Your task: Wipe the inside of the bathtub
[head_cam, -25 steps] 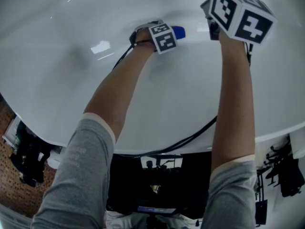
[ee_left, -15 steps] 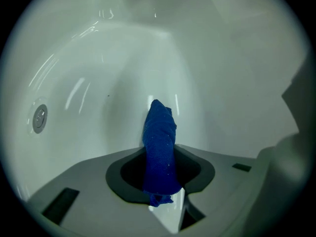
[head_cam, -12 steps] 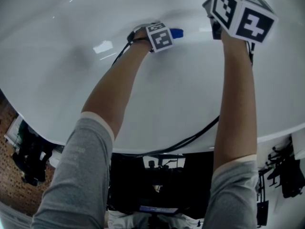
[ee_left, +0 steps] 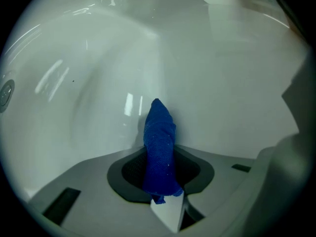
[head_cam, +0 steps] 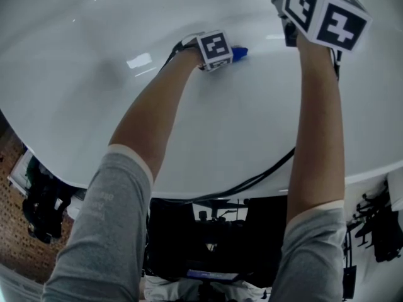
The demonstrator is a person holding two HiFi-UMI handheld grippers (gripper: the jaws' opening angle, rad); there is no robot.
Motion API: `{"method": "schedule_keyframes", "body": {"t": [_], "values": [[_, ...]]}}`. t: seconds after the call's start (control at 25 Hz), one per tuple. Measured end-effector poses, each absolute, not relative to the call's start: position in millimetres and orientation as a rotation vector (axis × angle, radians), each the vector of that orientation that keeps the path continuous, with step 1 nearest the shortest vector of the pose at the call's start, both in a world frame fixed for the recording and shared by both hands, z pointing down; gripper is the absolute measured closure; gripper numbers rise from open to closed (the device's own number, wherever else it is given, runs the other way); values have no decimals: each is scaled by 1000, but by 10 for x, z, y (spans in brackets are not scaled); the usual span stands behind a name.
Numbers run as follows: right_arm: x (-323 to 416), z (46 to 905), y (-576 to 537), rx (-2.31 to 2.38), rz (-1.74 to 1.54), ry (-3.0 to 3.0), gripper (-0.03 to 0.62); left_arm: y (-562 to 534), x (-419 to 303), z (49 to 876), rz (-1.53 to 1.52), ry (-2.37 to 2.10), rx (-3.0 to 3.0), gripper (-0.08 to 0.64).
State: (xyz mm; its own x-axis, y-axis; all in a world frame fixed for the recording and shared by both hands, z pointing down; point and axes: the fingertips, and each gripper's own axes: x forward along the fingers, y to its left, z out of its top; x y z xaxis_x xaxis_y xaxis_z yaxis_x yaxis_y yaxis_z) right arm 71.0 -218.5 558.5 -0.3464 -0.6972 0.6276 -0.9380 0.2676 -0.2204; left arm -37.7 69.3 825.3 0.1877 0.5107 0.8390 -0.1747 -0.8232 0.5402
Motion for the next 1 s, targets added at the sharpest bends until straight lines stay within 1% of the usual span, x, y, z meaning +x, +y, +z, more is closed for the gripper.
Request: {"method": "schedule_keyframes", "body": {"t": [0.16, 0.24, 0.4, 0.6, 1.0], "values": [[815, 5564, -2113, 1508, 767, -2120, 586, 822, -17, 7929, 1439, 425, 1985, 442], [899, 5521, -2003, 1520, 771, -2099, 586, 851, 73, 7712, 1370, 456, 1973, 442], [988, 5341, -1836, 1535, 781, -2073, 586, 922, 91, 7409, 1308, 466, 1956, 442], [1075, 4901, -1668, 1554, 748, -2081, 586, 1019, 146, 7013, 1193, 467, 1917, 440], [1092, 4121, -1279, 1594, 753, -2113, 586, 1266, 186, 6234, 1140, 591, 1863, 440]]}}
